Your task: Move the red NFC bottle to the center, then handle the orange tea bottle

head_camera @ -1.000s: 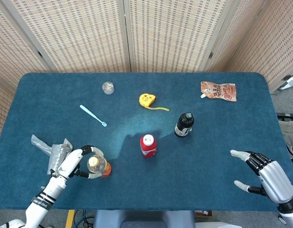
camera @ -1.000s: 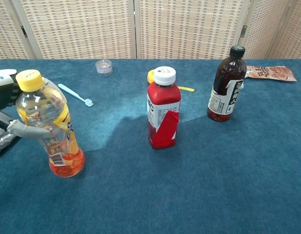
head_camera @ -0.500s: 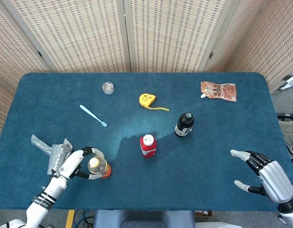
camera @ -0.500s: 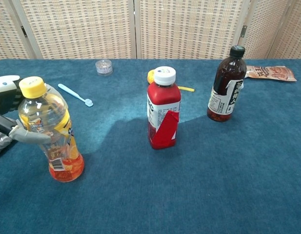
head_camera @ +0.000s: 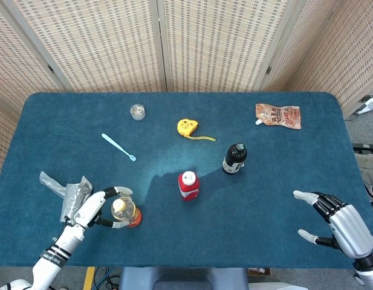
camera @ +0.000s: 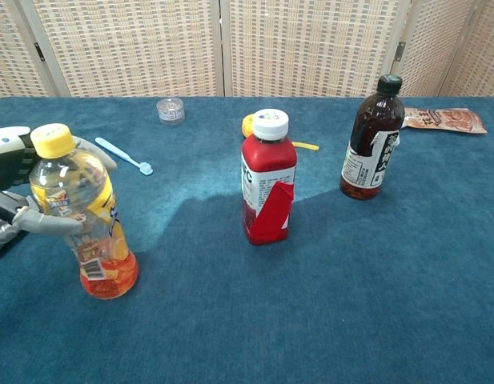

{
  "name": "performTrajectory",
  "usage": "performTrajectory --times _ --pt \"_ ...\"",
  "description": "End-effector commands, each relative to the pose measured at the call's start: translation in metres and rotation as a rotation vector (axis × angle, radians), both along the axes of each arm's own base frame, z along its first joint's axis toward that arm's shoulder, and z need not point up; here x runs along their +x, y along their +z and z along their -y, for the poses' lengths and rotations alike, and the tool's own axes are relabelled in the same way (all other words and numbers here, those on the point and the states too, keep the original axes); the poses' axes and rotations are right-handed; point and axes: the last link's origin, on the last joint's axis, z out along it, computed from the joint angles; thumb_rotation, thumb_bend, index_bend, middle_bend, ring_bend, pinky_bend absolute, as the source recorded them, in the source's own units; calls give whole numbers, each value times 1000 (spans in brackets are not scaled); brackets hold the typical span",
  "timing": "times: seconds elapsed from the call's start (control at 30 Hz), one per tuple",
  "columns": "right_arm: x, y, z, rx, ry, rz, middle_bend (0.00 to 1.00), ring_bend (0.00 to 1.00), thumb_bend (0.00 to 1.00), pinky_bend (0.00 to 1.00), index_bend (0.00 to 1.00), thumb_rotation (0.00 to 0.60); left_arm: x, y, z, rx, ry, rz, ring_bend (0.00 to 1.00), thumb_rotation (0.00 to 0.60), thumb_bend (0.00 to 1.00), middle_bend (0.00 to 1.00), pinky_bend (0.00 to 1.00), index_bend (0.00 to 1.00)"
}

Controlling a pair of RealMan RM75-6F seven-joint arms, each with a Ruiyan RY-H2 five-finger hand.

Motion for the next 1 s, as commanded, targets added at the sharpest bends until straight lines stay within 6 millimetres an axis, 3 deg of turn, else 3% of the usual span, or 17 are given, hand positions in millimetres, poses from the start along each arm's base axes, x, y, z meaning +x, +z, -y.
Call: performTrajectory --times 0.03,0.27,0.57,1.0 --pt "0 0 0 -1 1 0 312 277 52 415 227 600 -1 1 0 1 5 4 176 600 83 186 149 121" --pt "0 1 0 -5 1 0 312 277 52 415 227 600 -2 7 3 9 14 11 130 600 83 62 150 22" --pt "-1 0 0 -7 -6 -8 312 277 52 415 227 600 -4 25 15 37 7 1 122 600 83 45 149 7" --pt "-4 -2 3 -15 -29 -31 312 277 53 415 227 600 -34 57 23 142 39 -142 112 600 83 24 149 0"
